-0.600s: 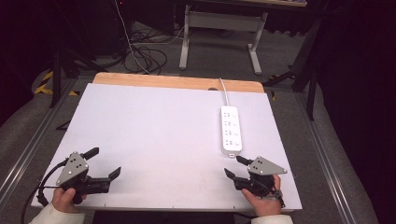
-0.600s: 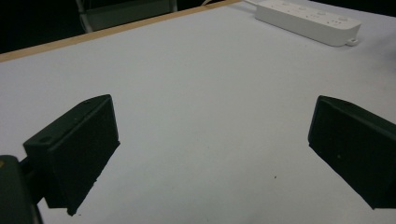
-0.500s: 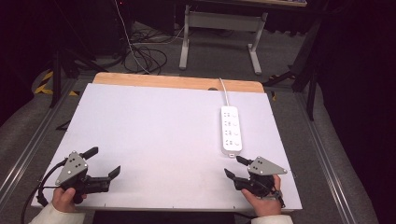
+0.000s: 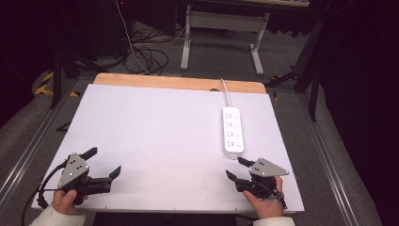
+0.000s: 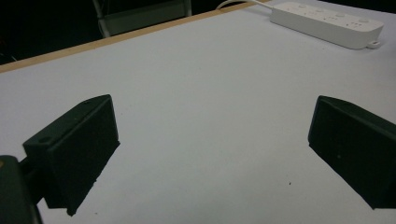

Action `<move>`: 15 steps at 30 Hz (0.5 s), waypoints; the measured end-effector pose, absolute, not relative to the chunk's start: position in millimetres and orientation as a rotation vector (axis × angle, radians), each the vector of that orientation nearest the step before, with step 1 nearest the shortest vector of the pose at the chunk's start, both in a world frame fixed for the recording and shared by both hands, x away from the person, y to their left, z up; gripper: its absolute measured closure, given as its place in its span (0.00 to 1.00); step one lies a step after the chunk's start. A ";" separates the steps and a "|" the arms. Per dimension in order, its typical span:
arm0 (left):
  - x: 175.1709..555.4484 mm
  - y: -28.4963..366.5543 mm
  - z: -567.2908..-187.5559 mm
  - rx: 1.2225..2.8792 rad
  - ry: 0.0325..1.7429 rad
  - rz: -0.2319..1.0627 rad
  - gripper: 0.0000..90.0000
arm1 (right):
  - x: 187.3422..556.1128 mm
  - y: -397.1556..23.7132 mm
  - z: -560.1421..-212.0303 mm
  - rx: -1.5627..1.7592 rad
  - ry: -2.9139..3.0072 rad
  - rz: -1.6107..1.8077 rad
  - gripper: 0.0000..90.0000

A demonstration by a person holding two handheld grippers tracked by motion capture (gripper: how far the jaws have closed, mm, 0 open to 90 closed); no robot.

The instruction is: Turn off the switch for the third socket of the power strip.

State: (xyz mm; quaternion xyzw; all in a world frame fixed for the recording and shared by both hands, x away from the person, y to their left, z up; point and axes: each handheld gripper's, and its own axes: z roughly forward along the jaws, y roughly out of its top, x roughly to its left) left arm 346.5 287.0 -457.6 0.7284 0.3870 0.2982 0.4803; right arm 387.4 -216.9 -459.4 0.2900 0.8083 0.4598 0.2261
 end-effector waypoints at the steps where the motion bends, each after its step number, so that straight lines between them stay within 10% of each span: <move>1: 346.5 287.3 -457.4 1.778 0.944 0.725 0.02 | 387.3 -216.6 -459.1 0.796 2.229 1.263 0.41; 15: 346.2 287.5 -457.4 1.779 0.952 0.728 0.02 | 391.3 -213.4 -449.8 0.793 2.276 1.233 0.42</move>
